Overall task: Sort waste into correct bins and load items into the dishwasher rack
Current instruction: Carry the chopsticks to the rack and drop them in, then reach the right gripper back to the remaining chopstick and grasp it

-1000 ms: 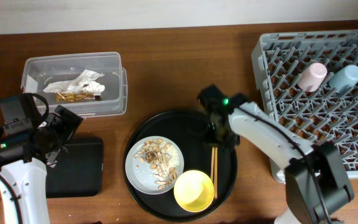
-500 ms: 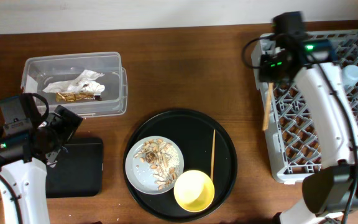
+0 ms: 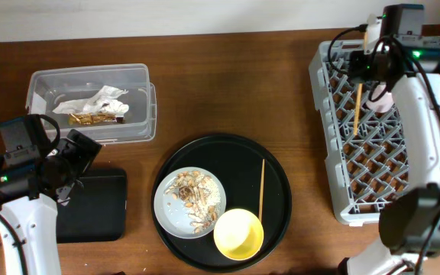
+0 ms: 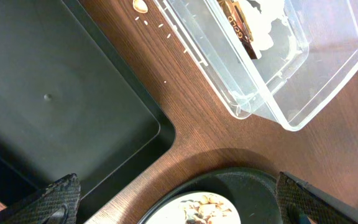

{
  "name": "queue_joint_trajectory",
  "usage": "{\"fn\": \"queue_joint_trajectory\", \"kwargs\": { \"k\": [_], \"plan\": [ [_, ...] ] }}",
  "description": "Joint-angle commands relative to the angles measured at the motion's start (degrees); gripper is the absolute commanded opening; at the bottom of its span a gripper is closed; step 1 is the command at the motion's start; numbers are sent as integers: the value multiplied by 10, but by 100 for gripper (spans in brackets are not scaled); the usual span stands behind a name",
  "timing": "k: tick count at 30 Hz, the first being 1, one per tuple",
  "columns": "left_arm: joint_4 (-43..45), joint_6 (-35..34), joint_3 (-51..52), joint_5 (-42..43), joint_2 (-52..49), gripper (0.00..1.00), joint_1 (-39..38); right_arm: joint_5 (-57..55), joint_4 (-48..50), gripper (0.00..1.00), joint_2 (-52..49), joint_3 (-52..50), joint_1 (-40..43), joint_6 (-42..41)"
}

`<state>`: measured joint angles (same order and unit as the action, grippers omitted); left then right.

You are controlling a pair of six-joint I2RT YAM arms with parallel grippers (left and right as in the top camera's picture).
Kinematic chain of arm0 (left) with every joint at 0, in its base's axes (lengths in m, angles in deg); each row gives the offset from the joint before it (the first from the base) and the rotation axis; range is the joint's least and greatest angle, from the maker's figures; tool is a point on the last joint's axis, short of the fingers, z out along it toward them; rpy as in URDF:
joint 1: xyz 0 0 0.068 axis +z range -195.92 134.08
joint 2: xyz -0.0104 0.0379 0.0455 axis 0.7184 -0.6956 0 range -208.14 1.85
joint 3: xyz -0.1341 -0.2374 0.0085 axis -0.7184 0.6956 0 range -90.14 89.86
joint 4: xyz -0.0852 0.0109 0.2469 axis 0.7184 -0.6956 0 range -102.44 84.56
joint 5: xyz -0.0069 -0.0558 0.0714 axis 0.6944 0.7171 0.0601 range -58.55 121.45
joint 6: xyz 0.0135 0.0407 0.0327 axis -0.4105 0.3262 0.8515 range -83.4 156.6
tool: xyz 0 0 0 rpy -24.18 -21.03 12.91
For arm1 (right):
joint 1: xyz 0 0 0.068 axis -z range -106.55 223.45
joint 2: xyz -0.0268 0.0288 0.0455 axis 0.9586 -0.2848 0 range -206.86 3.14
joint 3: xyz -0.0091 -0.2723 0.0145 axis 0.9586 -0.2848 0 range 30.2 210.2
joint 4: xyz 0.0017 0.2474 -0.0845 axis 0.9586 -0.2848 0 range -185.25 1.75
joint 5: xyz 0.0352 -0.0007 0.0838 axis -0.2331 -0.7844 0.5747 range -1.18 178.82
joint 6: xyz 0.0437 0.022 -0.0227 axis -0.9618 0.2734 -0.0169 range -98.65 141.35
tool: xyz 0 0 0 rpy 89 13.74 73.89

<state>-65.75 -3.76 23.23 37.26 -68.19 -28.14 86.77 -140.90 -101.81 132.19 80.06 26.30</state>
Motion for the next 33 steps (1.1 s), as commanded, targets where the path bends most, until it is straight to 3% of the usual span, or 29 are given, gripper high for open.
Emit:
{"fn": "queue_joint_trajectory", "kwargs": {
  "k": [1,4,8,10,15,22,24,28,33],
  "plan": [
    [0,-7,0,4,0,99,3,19,4,5,-49,-2,2,6],
    [0,-7,0,4,0,99,3,19,0,22,-68,-2,2,6],
    [0,-7,0,4,0,99,3,37,-10,57,-63,-2,1,6],
    [0,-7,0,4,0,99,3,46,-19,63,-56,-1,1,6],
    [0,-7,0,4,0,99,3,122,-77,66,-15,12,1,-15],
    [0,-7,0,4,0,99,3,323,-226,66,68,12,-16,-36],
    [0,-7,0,4,0,99,3,322,-267,66,70,11,-40,-42],
    [0,-7,0,4,0,99,3,263,-280,50,69,-25,-107,-48],
    [0,-7,0,4,0,99,3,130,-209,51,69,-131,-196,-188]
  ]
}}
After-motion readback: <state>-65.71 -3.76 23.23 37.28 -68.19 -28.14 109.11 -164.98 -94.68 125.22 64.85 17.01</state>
